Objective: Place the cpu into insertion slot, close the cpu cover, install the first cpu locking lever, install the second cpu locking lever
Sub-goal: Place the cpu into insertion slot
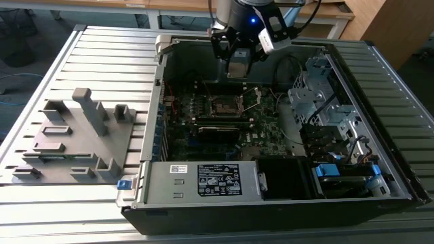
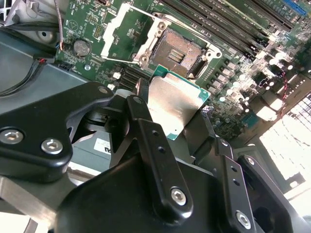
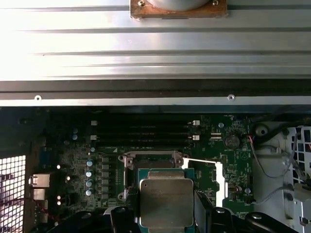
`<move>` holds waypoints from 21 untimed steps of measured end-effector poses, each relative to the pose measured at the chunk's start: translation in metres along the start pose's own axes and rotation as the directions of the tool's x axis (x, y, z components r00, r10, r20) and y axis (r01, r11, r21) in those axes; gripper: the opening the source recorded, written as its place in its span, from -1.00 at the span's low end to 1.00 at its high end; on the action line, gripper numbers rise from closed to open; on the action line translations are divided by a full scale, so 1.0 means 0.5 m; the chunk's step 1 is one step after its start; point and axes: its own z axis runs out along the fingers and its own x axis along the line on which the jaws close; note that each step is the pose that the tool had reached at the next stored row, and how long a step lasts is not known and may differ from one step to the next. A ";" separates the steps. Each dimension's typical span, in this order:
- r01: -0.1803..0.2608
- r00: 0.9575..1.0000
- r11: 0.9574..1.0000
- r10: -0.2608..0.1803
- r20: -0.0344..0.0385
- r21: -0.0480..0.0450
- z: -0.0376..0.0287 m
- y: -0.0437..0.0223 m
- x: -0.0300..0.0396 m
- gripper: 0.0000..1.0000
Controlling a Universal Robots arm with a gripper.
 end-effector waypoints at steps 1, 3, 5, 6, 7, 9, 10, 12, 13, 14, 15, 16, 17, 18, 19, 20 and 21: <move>0.001 1.000 1.000 -0.001 0.002 0.000 0.002 0.000 0.001 0.08; 0.002 1.000 1.000 -0.002 0.009 0.000 0.005 0.000 0.002 0.08; 0.003 1.000 1.000 -0.003 0.018 0.000 0.007 -0.001 0.003 0.08; 0.004 1.000 1.000 -0.004 0.022 0.000 0.008 -0.001 0.004 0.08; 0.004 1.000 1.000 -0.004 0.022 0.000 0.008 -0.001 0.004 0.08; 0.004 1.000 1.000 -0.004 0.022 0.000 0.008 -0.001 0.004 0.08; 0.004 1.000 1.000 -0.004 0.022 -0.001 0.008 -0.001 0.004 0.08; 0.004 1.000 1.000 -0.004 0.023 -0.001 0.011 -0.001 0.004 0.08; 0.004 1.000 1.000 -0.004 0.023 -0.001 0.012 -0.001 0.004 0.08; 0.004 1.000 1.000 -0.004 0.023 -0.001 0.013 -0.001 0.005 0.08; 0.004 1.000 1.000 -0.004 0.024 0.000 0.014 -0.001 0.005 0.08; 0.004 1.000 1.000 -0.004 0.024 0.000 0.016 -0.002 0.005 0.08; 0.004 1.000 1.000 -0.004 0.024 0.000 0.017 -0.002 0.005 0.08; 0.004 1.000 1.000 -0.004 0.024 0.000 0.018 -0.002 0.006 0.08; 0.004 1.000 1.000 -0.004 0.024 0.000 0.020 -0.002 0.006 0.08; 0.004 1.000 1.000 -0.004 0.024 0.000 0.021 -0.002 0.007 0.08; 0.004 1.000 1.000 -0.004 0.024 0.000 0.023 -0.002 0.007 0.08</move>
